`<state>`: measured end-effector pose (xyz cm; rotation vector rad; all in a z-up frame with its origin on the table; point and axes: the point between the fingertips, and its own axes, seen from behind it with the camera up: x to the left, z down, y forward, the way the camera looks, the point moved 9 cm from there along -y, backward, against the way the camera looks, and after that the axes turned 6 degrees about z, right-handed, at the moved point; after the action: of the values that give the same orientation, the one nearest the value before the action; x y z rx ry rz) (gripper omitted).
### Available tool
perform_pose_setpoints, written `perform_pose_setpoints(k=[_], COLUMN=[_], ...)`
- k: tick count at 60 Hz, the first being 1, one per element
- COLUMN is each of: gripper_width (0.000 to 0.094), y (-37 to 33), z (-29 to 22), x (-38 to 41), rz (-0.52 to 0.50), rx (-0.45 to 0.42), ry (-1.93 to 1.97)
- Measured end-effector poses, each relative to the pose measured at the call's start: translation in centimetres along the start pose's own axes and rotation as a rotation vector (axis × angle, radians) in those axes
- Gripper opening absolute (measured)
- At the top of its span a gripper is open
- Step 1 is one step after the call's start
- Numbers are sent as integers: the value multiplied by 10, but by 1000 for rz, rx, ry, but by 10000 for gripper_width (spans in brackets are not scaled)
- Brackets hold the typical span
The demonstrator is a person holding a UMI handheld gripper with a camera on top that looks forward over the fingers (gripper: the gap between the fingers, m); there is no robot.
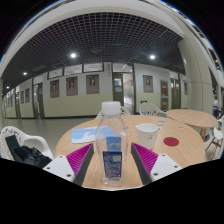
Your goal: Pour water
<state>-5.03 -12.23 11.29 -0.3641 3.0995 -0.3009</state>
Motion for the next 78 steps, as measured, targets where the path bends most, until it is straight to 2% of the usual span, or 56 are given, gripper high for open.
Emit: perform_pose_setpoints(k=[4,7,8,11,21,29,35,46,52,58,59,69,78], gripper_width=[751,517,466,450,308,305,304,305,303,305,304,320,320], y=[19,27,29,30,35,46,72,118,148,143,162,159,149], z=[-2,-4,-3,-2,-2,-14,-46,-90,-94,-100,-92,-87,-86], x=[6,8,7,4,4,8,5,3,-5,-21,-23,-22,-26], rz=[11,18,26,45,-14,-33,-77,-229,-283,-254,-249,-291,-280], rx=[-11,-30,-31,-41,-35,-16,-32,7,23,-4,-6,61,78], ry=[-29,-48,-52,-40,0,126,351,929,1264,1546,1579,1847,1904])
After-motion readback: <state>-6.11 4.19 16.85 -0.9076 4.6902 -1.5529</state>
